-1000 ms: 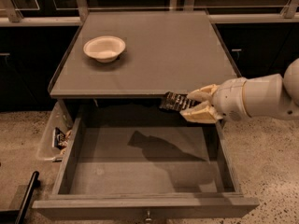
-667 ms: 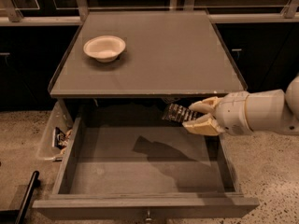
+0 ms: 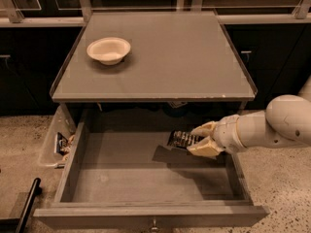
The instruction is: Place rxbar chocolate into top drawer
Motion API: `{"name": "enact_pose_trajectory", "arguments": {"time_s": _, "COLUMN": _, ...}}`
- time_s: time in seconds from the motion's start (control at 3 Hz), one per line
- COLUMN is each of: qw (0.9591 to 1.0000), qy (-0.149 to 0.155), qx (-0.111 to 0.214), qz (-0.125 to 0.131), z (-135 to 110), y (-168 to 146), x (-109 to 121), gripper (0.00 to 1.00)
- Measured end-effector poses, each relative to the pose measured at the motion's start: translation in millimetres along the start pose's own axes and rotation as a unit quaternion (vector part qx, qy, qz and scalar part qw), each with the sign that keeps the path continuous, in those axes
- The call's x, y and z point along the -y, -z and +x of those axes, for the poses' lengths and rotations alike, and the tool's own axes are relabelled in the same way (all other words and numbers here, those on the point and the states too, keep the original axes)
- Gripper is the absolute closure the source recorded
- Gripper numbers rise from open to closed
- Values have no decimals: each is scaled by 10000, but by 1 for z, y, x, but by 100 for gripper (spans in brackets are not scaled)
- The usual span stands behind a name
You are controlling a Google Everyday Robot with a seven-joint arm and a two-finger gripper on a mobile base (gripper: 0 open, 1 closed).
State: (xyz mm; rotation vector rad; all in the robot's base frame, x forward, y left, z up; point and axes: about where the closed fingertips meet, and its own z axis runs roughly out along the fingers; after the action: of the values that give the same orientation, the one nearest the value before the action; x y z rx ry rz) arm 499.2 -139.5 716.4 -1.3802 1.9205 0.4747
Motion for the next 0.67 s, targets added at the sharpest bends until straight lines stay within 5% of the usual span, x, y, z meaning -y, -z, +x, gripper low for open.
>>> {"name": "enact_pose_trajectory", "arguments": {"time_s": 0.67, "qw": 9999, "qy": -111, "qx": 2, "qz": -21, "z": 12, "y": -24, "x": 3, "gripper": 100}}
